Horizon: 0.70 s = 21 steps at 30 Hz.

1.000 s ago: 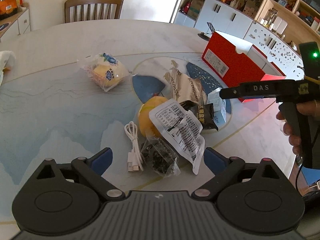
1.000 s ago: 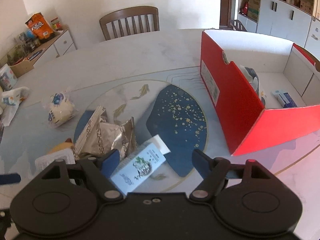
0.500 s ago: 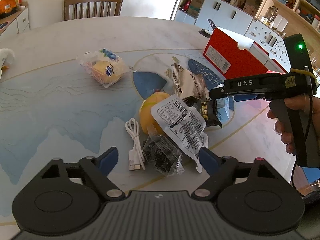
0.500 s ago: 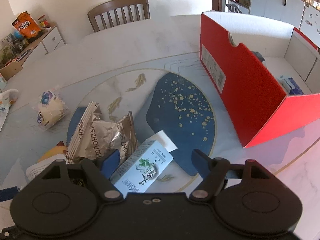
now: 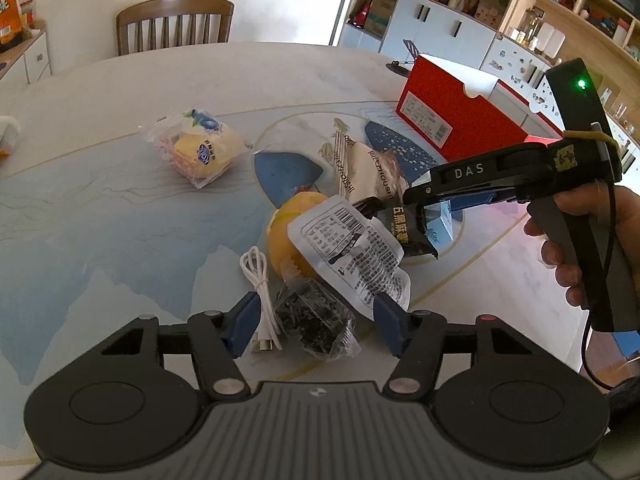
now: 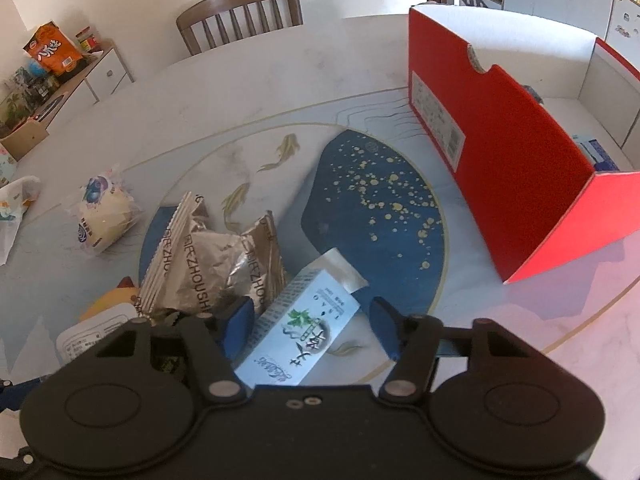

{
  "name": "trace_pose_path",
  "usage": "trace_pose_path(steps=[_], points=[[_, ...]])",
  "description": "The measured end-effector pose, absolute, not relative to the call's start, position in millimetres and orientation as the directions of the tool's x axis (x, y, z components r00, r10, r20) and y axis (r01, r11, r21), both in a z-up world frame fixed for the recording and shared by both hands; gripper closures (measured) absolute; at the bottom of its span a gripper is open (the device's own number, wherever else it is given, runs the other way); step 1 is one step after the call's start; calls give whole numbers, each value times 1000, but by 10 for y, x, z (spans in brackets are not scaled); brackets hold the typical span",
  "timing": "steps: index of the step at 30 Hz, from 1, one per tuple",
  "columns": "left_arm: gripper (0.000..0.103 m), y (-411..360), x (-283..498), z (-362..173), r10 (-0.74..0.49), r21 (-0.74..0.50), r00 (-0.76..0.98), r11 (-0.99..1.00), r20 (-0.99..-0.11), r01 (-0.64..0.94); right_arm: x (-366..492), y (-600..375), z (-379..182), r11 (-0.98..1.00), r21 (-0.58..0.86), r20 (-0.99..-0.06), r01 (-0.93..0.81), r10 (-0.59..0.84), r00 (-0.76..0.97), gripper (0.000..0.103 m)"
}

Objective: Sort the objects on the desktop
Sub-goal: 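Grasp the black bag of small parts with left tool while right tool grasps the white-green carton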

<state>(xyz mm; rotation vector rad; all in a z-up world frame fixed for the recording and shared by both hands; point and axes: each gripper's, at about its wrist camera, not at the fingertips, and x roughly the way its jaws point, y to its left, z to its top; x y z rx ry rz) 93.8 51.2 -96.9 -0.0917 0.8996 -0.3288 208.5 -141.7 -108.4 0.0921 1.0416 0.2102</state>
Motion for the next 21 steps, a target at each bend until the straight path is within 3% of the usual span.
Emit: trace_pose_path(steps=[12, 17, 21], points=[[59, 454, 965, -984, -326, -210, 568, 942, -756, 262, 2087, -1433, -1157, 969, 228, -862, -93, 245, 444, 48], [62, 449, 966, -1000, -328, -210, 565, 941, -757, 265, 2081, -1423, -1153, 967, 234, -862, -101, 255, 438, 64], [65, 454, 973, -1013, -335, -220, 561, 939, -757, 264, 2073, -1428, -1135, 966, 235, -864, -106, 257, 434, 68]])
